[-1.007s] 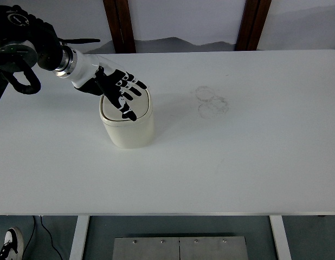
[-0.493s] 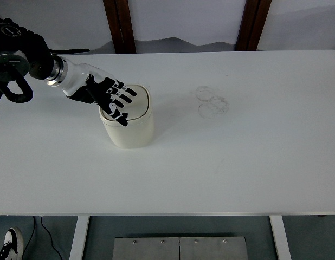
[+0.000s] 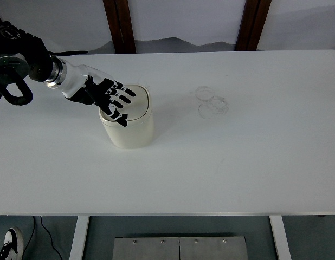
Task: Open trash can
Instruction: 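Lift the left hand upward, flipping the lid open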
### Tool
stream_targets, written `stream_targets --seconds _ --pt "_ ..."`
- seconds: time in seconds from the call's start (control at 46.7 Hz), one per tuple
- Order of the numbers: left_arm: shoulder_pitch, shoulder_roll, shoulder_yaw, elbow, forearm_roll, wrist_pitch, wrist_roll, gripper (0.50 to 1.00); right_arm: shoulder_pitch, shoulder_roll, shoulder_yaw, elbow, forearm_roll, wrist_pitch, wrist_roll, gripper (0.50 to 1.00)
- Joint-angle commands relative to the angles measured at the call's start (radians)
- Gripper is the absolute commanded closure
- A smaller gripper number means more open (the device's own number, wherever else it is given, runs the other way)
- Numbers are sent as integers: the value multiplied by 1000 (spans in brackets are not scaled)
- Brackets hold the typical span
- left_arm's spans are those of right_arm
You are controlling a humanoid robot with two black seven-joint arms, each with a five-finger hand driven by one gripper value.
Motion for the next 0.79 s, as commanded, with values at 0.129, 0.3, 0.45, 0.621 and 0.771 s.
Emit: stream_targets --seconds 0.129,0.3,0.45,0.621,0.771 --pt "2 2 0 0 0 1 0 500 0 0 0 0 0 0 0 505" --pt "0 6 -4 1 1 1 0 500 0 0 0 0 0 0 0 505" --pt "-11 8 -27 6 0 1 -1 500 0 0 0 0 0 0 0 505" --pt "-31 28 -78 7 0 -4 -1 500 0 0 0 0 0 0 0 505" --pt "-64 32 -83 9 0 -5 -1 500 0 0 0 0 0 0 0 505"
